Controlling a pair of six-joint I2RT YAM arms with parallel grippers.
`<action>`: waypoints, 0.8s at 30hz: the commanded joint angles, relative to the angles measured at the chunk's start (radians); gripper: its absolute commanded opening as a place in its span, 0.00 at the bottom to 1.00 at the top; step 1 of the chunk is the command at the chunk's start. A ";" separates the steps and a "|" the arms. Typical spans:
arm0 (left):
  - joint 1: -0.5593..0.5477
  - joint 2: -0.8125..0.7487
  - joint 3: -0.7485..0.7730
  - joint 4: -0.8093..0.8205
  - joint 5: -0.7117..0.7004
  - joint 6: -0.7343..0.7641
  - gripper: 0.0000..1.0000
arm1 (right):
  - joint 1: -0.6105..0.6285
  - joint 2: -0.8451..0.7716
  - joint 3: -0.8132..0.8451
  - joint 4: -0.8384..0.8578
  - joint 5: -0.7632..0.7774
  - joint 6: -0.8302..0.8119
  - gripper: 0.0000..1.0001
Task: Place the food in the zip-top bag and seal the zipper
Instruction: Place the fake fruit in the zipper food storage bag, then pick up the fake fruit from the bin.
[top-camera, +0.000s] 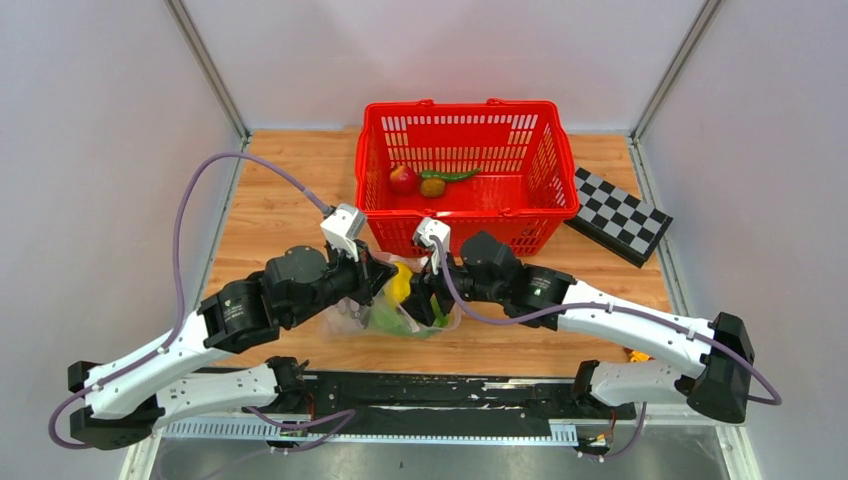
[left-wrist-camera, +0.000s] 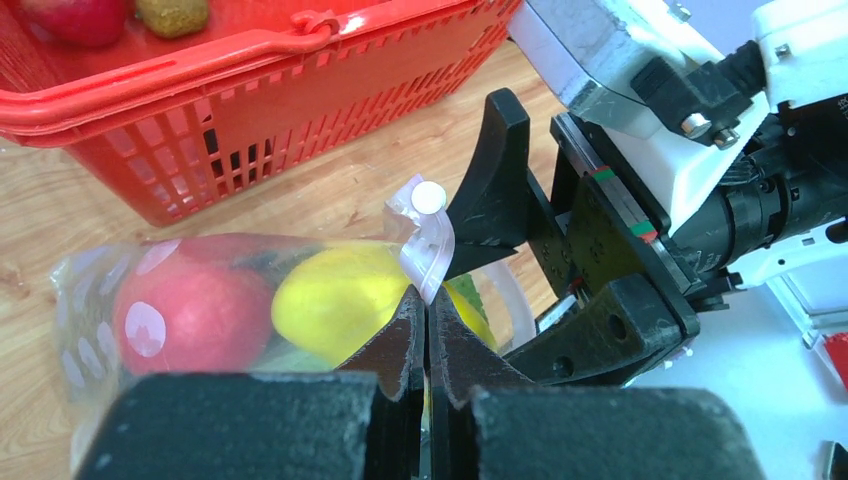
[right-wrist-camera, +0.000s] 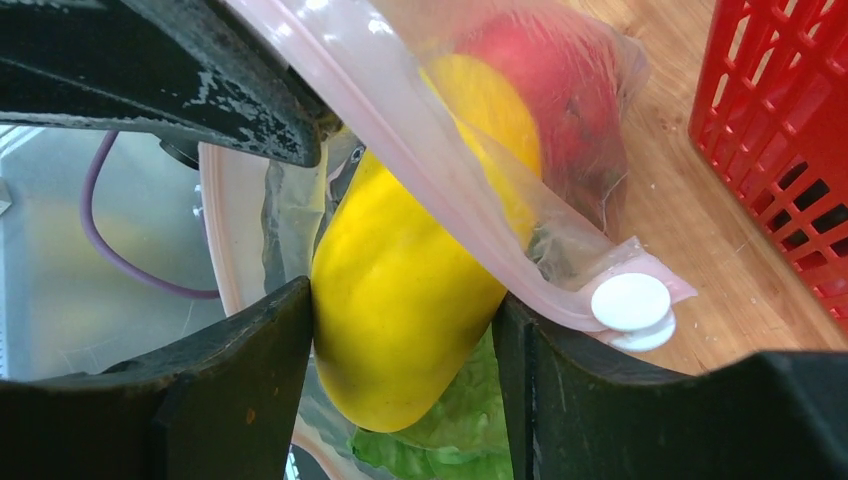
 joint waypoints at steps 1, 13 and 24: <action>0.000 -0.040 0.015 0.086 -0.014 0.006 0.01 | 0.008 -0.025 0.019 0.089 -0.016 -0.004 0.67; 0.000 -0.084 -0.001 0.075 -0.093 -0.011 0.01 | 0.006 -0.118 -0.031 0.135 -0.096 -0.011 0.75; -0.001 -0.164 -0.012 -0.001 -0.280 -0.058 0.01 | 0.006 -0.230 0.012 0.172 -0.004 -0.080 0.75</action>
